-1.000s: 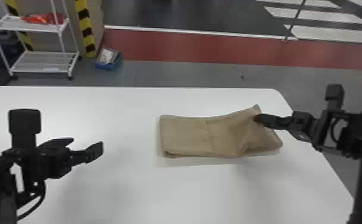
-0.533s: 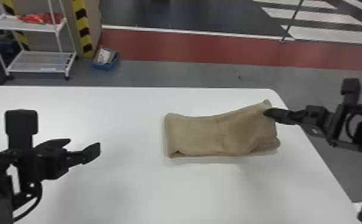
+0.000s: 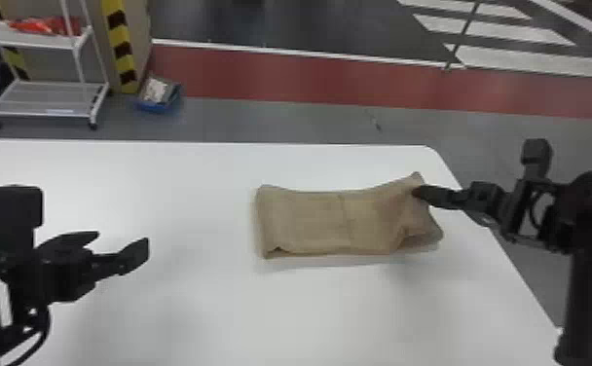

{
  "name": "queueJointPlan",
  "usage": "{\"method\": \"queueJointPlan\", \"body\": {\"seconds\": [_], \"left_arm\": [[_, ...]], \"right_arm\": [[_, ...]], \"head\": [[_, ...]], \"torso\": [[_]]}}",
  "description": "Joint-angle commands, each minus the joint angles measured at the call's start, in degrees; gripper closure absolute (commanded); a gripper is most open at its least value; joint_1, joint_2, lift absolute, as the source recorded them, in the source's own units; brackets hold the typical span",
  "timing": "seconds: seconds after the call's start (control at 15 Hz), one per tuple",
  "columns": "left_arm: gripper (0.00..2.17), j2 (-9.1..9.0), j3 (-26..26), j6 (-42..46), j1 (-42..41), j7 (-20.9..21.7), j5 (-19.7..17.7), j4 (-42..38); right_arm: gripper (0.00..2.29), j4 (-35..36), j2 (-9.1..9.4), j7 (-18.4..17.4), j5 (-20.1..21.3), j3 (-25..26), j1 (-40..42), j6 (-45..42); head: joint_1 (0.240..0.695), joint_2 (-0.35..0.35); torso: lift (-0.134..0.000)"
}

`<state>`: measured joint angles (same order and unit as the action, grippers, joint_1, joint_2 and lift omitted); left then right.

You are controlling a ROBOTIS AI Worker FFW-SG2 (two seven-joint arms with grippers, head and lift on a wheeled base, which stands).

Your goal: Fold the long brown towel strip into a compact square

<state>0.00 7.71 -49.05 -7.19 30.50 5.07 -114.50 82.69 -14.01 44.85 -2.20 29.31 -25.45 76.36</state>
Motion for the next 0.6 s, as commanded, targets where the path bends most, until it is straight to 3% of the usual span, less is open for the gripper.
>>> {"method": "queueJointPlan", "body": {"seconds": [0.0, 0.13, 0.33, 0.4, 0.47, 0.53], "left_arm": [[0.10, -0.15, 0.0, 0.0, -0.1, 0.1, 0.0, 0.0], [0.10, -0.15, 0.2, 0.4, -0.5, 0.1, 0.0, 0.0], [0.10, -0.15, -0.2, 1.8, -0.5, 0.1, -0.1, 1.3], [0.10, -0.15, -0.5, 1.8, -0.5, 0.2, -0.1, 1.3], [0.10, -0.15, -0.5, 1.8, -0.7, 0.3, 0.0, 1.3], [0.10, -0.15, -0.4, 1.8, -0.7, 0.3, -0.1, 1.2]], "right_arm": [[1.12, 1.1, -0.05, 0.1, -0.4, 0.2, -1.4, 2.7], [1.12, 1.2, -1.90, 0.2, -0.1, 0.4, -1.8, 3.9], [1.04, -3.0, -2.16, 0.5, 3.7, -0.4, -0.4, -1.3], [0.53, -4.2, -2.16, 0.4, 5.1, -0.5, -0.4, -2.0], [0.20, -4.9, -2.16, 0.3, 5.3, -0.2, 0.0, -3.5], [0.06, -4.9, -2.16, 0.1, 5.1, 0.6, 0.0, -3.3]], "head": [[0.695, -0.182], [0.695, -0.178], [0.695, -0.195], [0.695, -0.201], [0.695, -0.207], [0.695, -0.215]], "torso": [[-0.124], [-0.124], [-0.124], [-0.124], [-0.124], [-0.124]]}}
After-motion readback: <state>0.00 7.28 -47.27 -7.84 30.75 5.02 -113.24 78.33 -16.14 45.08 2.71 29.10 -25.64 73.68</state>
